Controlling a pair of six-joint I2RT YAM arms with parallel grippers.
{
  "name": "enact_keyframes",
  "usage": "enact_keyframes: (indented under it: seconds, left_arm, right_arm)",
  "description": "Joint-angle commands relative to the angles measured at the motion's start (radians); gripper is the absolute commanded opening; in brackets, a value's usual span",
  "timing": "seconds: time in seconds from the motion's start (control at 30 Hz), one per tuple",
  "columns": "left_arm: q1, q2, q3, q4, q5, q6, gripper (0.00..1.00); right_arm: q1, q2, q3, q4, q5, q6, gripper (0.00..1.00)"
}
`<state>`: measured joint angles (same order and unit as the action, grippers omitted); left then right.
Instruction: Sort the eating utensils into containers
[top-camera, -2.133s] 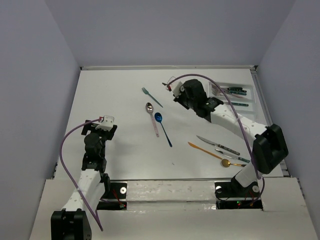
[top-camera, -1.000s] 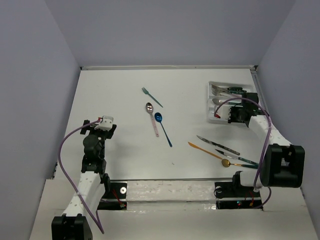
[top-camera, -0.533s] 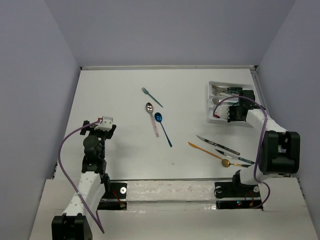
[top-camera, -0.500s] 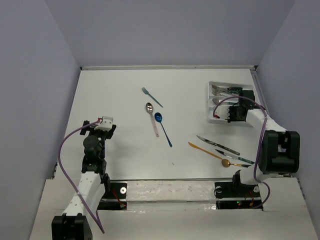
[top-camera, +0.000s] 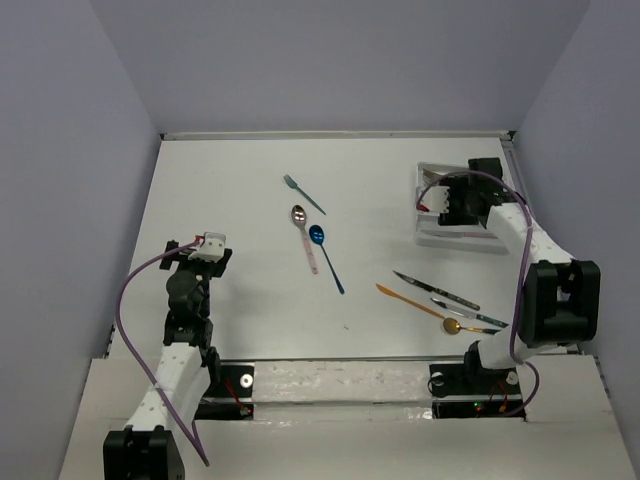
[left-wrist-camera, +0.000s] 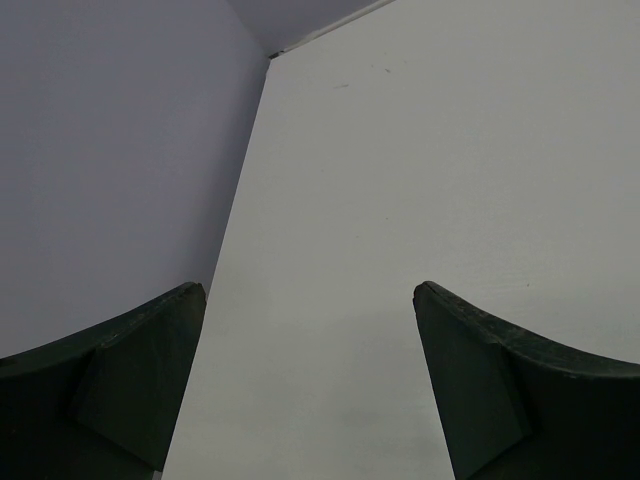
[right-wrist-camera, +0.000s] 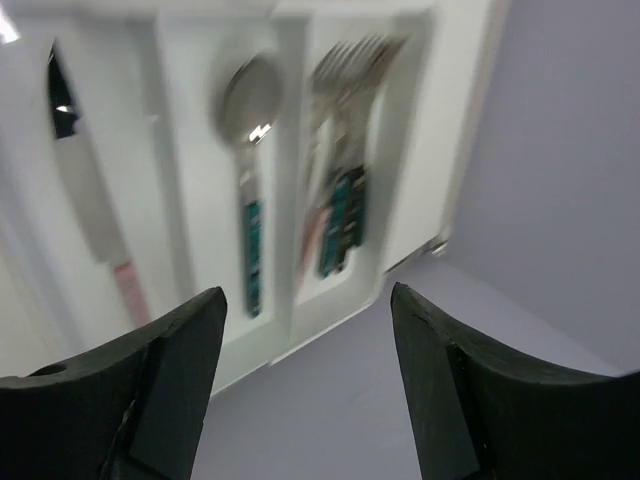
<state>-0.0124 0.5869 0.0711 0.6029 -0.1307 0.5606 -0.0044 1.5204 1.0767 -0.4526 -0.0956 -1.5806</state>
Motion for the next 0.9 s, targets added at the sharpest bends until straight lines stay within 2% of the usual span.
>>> enact_keyframes:
  seconds: [0.0, 0.03, 0.1, 0.13, 0.17, 0.23, 0.27, 0.33, 0.4, 0.5, 0.53, 0.57, 0.6, 0.63, 0.67, 0.73, 0.83, 0.87]
  left_arm:
    - [0.003, -0.001, -0.022, 0.086, -0.01, -0.004, 0.99]
    - [0.003, -0.002, -0.022, 0.087, -0.01, -0.004, 0.99]
    - [0.003, -0.002, -0.024, 0.087, -0.01, -0.004, 0.99]
    - [0.003, -0.004, -0.024, 0.086, -0.012, -0.004, 0.99]
    - [0.003, -0.01, -0.025, 0.087, -0.012, -0.004, 0.99]
    - [0.003, -0.016, -0.028, 0.086, -0.014, -0.002, 0.99]
    - [0.003, -0.021, -0.031, 0.087, -0.017, -0.001, 0.99]
    - [0.003, -0.025, -0.03, 0.087, -0.029, 0.011, 0.99]
    - [0.003, -0.036, -0.014, 0.078, -0.13, 0.045, 0.99]
    - [0.003, -0.067, 0.106, -0.078, -0.25, 0.061, 0.99]
    - [0.003, -0.079, 0.146, -0.241, -0.239, 0.033, 0.99]
    - [0.003, -0.1, 0.229, -0.334, -0.216, 0.013, 0.99]
    - [0.003, -0.105, 0.272, -0.418, -0.145, -0.004, 0.99]
    - [0.015, -0.105, 0.35, -0.574, -0.106, -0.033, 0.99]
    - [0.031, -0.104, 0.386, -0.651, -0.045, -0.045, 0.99]
    - [0.035, -0.099, 0.446, -0.811, -0.008, -0.079, 0.99]
    - [0.051, -0.116, 0.48, -0.908, 0.057, -0.093, 0.99]
    - [0.058, -0.119, 0.467, -0.901, 0.025, -0.096, 0.99]
  right_arm:
    - [0.209, -0.072, 0.19, 0.144, -0.156, 0.241, 0.75]
    - [0.318, -0.065, 0.218, 0.156, -0.168, 0.304, 0.75]
    - [0.438, 0.007, 0.328, 0.189, -0.11, 0.572, 0.73]
    - [0.495, 0.045, 0.377, 0.209, -0.054, 0.69, 0.73]
    - [0.591, 0.088, 0.432, 0.201, 0.076, 0.894, 0.74]
    - [0.665, 0.226, 0.587, 0.148, 0.177, 1.034, 0.72]
    - [0.7, 0.269, 0.629, 0.062, 0.251, 1.129, 0.66]
    - [0.783, 0.364, 0.69, -0.007, 0.327, 1.227, 0.63]
    - [0.797, 0.38, 0.666, -0.015, 0.294, 1.365, 0.63]
    - [0.797, 0.356, 0.568, -0.006, 0.229, 1.523, 0.63]
    - [0.797, 0.348, 0.543, -0.001, 0.231, 1.557, 0.63]
    - [0.797, 0.333, 0.519, 0.003, 0.231, 1.577, 0.63]
    - [0.797, 0.325, 0.467, 0.012, 0.22, 1.632, 0.63]
    - [0.797, 0.322, 0.441, 0.037, 0.218, 1.651, 0.63]
    - [0.797, 0.32, 0.416, 0.051, 0.199, 1.677, 0.63]
    - [0.807, 0.331, 0.364, 0.069, 0.171, 1.708, 0.63]
    - [0.807, 0.353, 0.304, 0.103, 0.131, 1.755, 0.63]
    - [0.807, 0.356, 0.289, 0.114, 0.135, 1.762, 0.63]
